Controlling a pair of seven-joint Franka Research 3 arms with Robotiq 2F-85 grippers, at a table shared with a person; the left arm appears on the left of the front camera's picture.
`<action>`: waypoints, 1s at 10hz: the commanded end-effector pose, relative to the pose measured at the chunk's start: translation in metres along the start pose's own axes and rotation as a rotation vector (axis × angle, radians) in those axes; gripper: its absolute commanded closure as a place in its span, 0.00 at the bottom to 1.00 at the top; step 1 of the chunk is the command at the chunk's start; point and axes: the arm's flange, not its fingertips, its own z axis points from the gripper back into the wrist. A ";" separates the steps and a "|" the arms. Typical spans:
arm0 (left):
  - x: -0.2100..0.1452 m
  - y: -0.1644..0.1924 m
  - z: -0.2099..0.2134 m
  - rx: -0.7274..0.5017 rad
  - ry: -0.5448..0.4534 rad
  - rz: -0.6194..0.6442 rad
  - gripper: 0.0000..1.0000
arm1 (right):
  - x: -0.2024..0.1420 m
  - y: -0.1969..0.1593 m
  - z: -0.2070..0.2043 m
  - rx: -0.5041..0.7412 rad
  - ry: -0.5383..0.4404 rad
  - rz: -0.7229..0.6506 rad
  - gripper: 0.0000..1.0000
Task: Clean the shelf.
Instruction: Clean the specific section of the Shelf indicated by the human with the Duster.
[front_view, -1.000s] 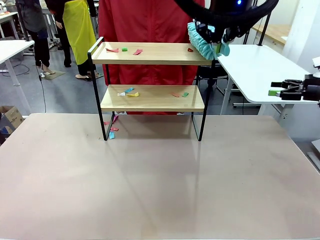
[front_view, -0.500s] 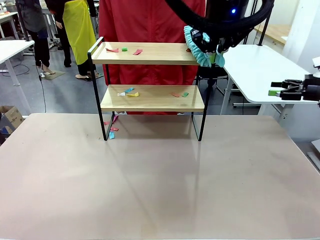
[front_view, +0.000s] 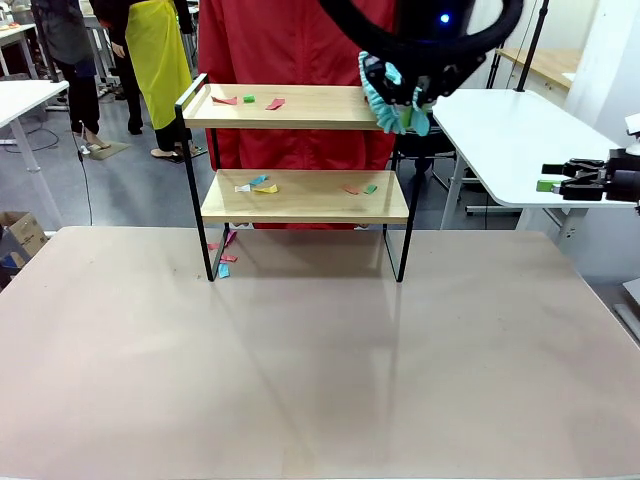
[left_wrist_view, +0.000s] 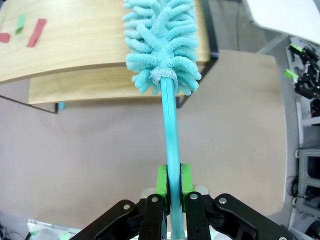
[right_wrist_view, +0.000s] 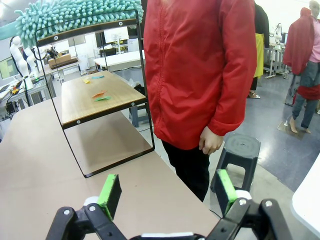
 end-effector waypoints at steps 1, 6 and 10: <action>0.011 0.024 0.011 0.043 0.031 -0.005 0.87 | 0.008 0.001 -0.001 -0.013 0.011 -0.014 0.00; 0.020 0.067 0.002 0.153 0.070 -0.010 0.87 | 0.008 0.001 -0.001 -0.013 0.011 -0.014 0.00; 0.030 0.114 0.003 0.246 0.082 -0.043 0.87 | 0.008 0.001 -0.001 -0.013 0.011 -0.014 0.00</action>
